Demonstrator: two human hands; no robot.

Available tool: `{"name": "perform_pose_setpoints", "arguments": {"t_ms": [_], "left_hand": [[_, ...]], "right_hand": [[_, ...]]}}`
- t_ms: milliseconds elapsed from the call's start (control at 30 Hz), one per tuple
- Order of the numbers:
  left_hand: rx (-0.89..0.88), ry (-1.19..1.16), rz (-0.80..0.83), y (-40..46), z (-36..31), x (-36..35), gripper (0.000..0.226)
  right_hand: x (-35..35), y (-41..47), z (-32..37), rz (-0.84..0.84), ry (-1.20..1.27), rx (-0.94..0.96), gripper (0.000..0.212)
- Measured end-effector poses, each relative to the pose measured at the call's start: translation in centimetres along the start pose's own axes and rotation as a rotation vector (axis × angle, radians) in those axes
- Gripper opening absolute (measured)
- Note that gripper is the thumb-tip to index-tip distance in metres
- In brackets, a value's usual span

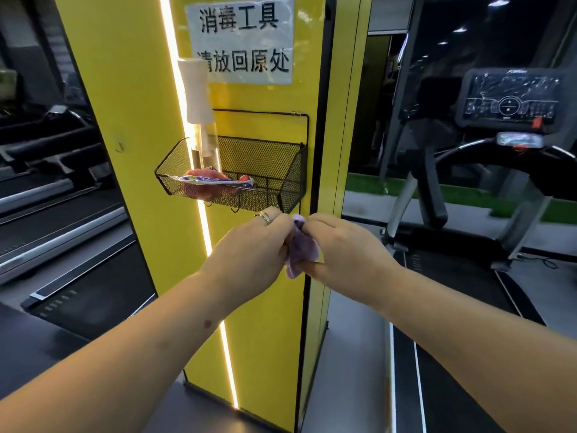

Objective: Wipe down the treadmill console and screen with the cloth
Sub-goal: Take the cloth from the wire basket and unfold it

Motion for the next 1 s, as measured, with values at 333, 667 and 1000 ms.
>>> {"name": "perform_pose_setpoints", "arguments": {"t_ms": [333, 667, 1000], "left_hand": [[0.186, -0.592, 0.078, 4.3, -6.1, 0.9, 0.087], [0.289, -1.035, 0.255, 7.2, -15.8, -5.2, 0.044], [0.546, -1.491, 0.458, 9.1, -31.8, -8.7, 0.046]], "right_hand": [[9.3, -2.0, -3.1, -0.235, 0.431, -0.486, 0.04], [17.5, -9.8, -8.3, -0.49, 0.423, -0.729, 0.039], [29.3, -22.1, -14.8, -0.643, 0.262, -0.793, 0.046]]}}
Point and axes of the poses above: each hand's wrist, its own y-axis towards the middle knuckle, its own x-axis out of the back of the hand, z = x × y, the point moved 6 cm from there along y, towards the middle knuckle, and after that the axes turned 13 degrees about -z, right-handed, at the moved point
